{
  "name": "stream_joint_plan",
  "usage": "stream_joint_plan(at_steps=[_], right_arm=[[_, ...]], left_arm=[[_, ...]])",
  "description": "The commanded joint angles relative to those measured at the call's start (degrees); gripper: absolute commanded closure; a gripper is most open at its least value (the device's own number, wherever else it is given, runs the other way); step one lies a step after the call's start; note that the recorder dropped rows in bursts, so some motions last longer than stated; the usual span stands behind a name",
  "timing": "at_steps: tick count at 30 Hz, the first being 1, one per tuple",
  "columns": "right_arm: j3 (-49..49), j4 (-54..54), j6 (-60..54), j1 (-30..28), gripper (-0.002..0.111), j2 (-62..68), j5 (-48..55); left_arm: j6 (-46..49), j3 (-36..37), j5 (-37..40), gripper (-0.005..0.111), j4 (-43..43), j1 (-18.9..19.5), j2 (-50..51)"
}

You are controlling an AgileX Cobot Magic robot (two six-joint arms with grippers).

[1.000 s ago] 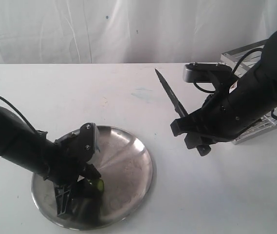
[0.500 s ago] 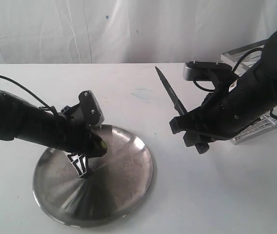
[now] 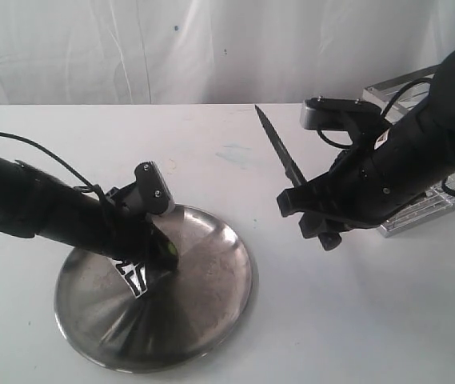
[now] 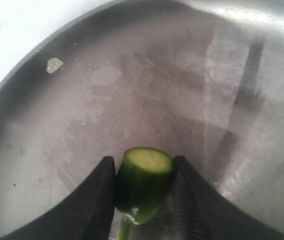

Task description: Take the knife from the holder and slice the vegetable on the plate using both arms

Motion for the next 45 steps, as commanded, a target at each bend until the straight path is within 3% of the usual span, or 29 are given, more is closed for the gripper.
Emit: stream_joint_plan(at_steps=[1, 5, 11, 15, 17, 20, 21, 23, 26, 29, 30, 34, 38, 45], right_arm=[[-0.21, 0.37, -0.85, -0.44, 0.108, -0.50, 0.56], [-0.21, 0.37, -0.85, -0.44, 0.108, -0.50, 0.56], [-0.21, 0.37, -0.85, -0.44, 0.108, -0.50, 1.27], [1.12, 0.51, -0.85, -0.10, 0.108, -0.50, 1.74], [2.61, 0.40, -1.01, 1.13, 0.108, -0.39, 1.05], [4.09, 0.40, -0.65, 4.72, 0.108, -0.39, -2.29], [4.09, 0.52, 0.03, 6.57, 0.108, -0.39, -3.77], [4.09, 0.33, 3.57, 10.67, 0.108, -0.39, -7.50], [4.09, 0.20, 11.21, 15.84, 0.108, 3.05, -15.30], [1.38, 2.64, 12.68, 15.96, 0.108, 10.14, -7.51], [-0.07, 3.78, 11.51, 17.25, 0.108, 12.46, -4.95], [-3.59, 3.73, 11.74, 22.83, 0.108, 13.73, -5.80], [-3.95, 2.98, 13.38, 23.83, 0.108, 13.81, -7.72], [-3.95, -3.39, 20.67, 23.83, 0.108, 16.09, -9.34]], left_arm=[[0.82, 0.10, -0.01, 0.047, -0.38, 0.29, -0.16], [0.09, 0.04, -0.01, 0.036, -1.31, 0.29, -3.86], [-1.79, 0.04, 0.33, 0.037, -1.80, 0.29, -14.30], [-1.89, 0.04, -3.92, 0.038, -2.03, 0.29, -20.68], [-3.64, 0.04, -9.32, 0.051, -2.92, 0.29, -22.94], [-5.90, 0.28, -16.13, 0.098, -5.40, 0.29, -23.78], [-5.87, 0.46, -17.51, 0.106, -6.14, 0.29, -23.78], [-9.37, 1.04, -18.68, 0.107, -7.43, 0.29, -23.78], [-32.73, 0.66, -19.37, 0.107, -2.79, 2.40, -23.78], [-40.65, 0.70, -9.68, 0.107, 3.15, 6.63, -22.73], [-40.65, 0.32, -1.04, 0.107, 2.89, 8.47, -20.50], [-30.90, -0.24, 13.48, 0.107, -6.61, 9.92, -11.62], [-26.01, -0.62, 13.67, 0.107, -11.13, 9.92, -10.63], [-17.14, -1.30, 23.99, 0.107, -17.09, 9.92, -10.14]])
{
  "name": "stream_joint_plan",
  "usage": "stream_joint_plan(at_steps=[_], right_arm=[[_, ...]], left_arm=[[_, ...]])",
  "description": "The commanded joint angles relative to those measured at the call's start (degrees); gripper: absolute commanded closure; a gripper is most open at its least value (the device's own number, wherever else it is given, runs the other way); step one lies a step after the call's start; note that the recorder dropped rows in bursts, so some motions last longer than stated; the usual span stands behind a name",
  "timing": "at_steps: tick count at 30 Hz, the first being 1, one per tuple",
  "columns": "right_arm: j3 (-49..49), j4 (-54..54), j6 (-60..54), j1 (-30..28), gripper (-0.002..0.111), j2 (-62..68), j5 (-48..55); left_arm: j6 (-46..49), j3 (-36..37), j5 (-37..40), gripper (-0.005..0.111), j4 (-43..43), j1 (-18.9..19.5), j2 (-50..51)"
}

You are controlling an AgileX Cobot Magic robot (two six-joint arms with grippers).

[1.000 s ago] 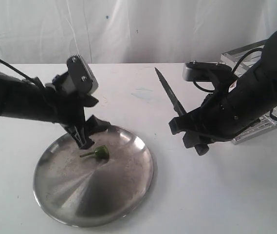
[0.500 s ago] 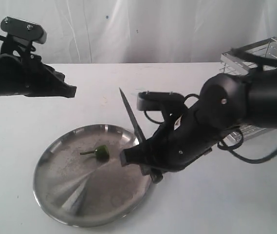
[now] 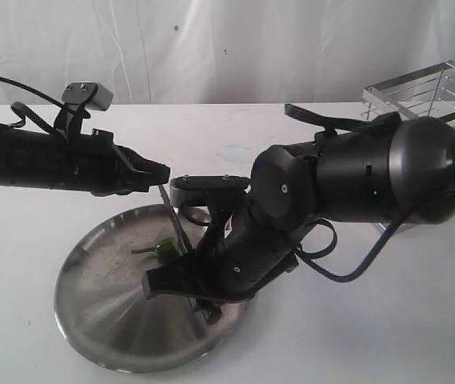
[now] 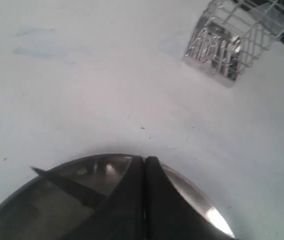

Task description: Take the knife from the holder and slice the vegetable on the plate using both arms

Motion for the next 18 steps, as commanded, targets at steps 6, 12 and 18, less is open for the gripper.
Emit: stream_joint_plan(at_steps=[6, 12, 18], right_arm=[[-0.32, -1.48, 1.61, 0.19, 0.108, 3.57, 0.78], [-0.53, -0.83, 1.61, 0.19, 0.108, 3.57, -1.96], [-0.53, -0.43, 3.48, 0.56, 0.108, 3.57, -2.50]], left_arm=[[2.08, 0.08, -8.15, 0.107, -3.67, 0.14, 0.58], [5.36, 0.10, -2.70, 0.107, -6.03, 0.14, 0.79], [8.90, 0.10, 0.81, 0.107, -7.51, 0.14, 3.41]])
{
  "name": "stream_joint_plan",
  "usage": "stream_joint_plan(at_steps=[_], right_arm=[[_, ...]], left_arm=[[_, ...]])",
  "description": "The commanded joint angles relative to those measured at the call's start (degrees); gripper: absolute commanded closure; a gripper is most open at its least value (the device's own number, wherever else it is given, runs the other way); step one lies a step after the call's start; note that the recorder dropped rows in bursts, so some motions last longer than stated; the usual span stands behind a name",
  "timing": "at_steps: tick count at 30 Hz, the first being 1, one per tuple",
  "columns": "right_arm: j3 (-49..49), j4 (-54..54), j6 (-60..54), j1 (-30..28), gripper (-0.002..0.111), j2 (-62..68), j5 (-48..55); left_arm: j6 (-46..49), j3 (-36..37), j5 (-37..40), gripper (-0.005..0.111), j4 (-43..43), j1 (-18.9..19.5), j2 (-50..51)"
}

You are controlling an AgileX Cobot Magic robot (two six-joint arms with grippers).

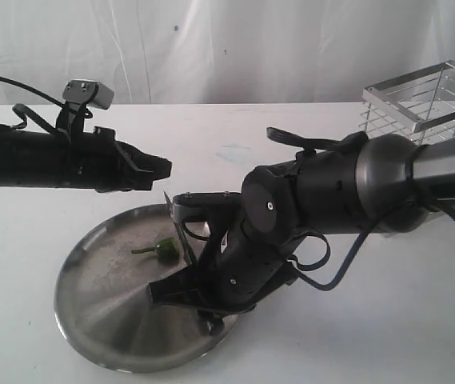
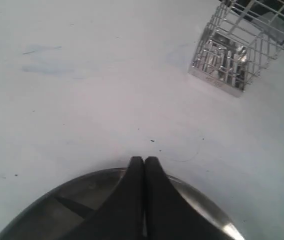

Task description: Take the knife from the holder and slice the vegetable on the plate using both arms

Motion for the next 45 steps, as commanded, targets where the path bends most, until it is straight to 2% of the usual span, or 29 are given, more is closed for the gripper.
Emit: stream_joint_plan(at_steps=[1, 4, 11, 25, 45], right_arm=[[-0.44, 0.34, 1.68, 0.86, 0.108, -0.27, -1.05], [-0.44, 0.34, 1.66, 2.43, 0.108, -0.05, -1.05], [-0.44, 0.34, 3.80, 3.09, 0.108, 1.97, -1.83], [-0.44, 0.12, 3.89, 3.09, 0.108, 2.10, -2.02], [-0.44, 0.02, 4.25, 3.09, 0.108, 2.10, -1.57]], left_arm=[[1.54, 0.10, 0.60, 0.107, -1.46, 0.03, 2.68], [2.33, 0.10, 0.13, 0.107, -1.64, 0.03, 4.82], [3.81, 0.10, 7.11, 0.107, -1.64, 0.03, 5.65], [5.64, 0.10, 9.35, 0.107, -1.64, 0.03, 10.94], [6.77, 0.10, 9.05, 0.107, -1.64, 0.03, 11.18]])
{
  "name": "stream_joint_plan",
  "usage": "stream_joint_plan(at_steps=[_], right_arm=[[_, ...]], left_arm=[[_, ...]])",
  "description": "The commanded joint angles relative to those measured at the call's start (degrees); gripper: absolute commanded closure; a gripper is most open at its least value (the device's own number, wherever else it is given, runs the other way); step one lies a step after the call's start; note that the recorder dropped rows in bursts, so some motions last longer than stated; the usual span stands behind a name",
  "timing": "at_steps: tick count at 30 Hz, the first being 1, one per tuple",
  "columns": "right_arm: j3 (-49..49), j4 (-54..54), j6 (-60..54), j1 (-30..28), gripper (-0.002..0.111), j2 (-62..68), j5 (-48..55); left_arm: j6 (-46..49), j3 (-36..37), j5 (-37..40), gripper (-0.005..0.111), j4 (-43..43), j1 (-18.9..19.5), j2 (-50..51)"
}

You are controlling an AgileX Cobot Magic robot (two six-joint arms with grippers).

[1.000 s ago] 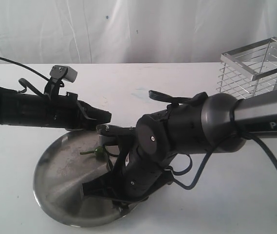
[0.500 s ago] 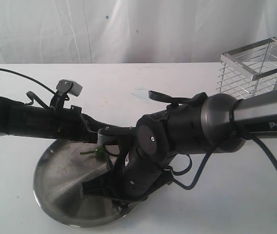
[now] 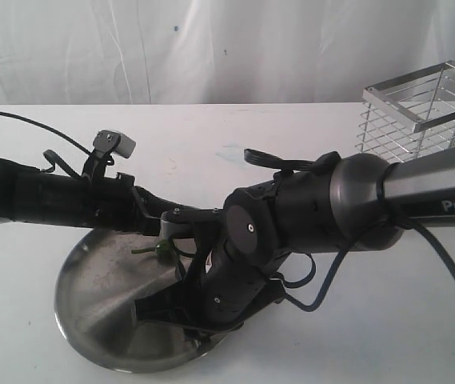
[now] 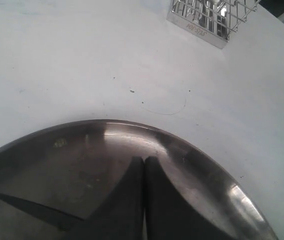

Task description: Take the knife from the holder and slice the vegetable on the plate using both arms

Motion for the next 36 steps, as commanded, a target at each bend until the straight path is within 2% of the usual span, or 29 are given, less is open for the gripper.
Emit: stream_joint_plan(at_steps=[1, 9, 30, 36], right_arm=[[-0.44, -0.19, 0.39, 0.05, 0.108, -0.11, 0.06], [-0.44, -0.27, 0.76, 0.05, 0.108, -0.11, 0.26], [-0.44, -0.27, 0.76, 0.05, 0.108, -0.11, 0.15], [-0.44, -0.27, 0.76, 0.05, 0.108, -0.11, 0.15]], left_arm=[[0.29, 0.10, 0.95, 0.107, -1.28, 0.03, -0.06], [0.12, 0.10, -2.60, 0.107, -1.28, 0.03, -0.02], [0.12, -1.01, -1.67, 0.107, -1.28, 0.03, 3.92], [-0.33, -0.82, -6.66, 0.107, -1.28, 0.03, 4.02]])
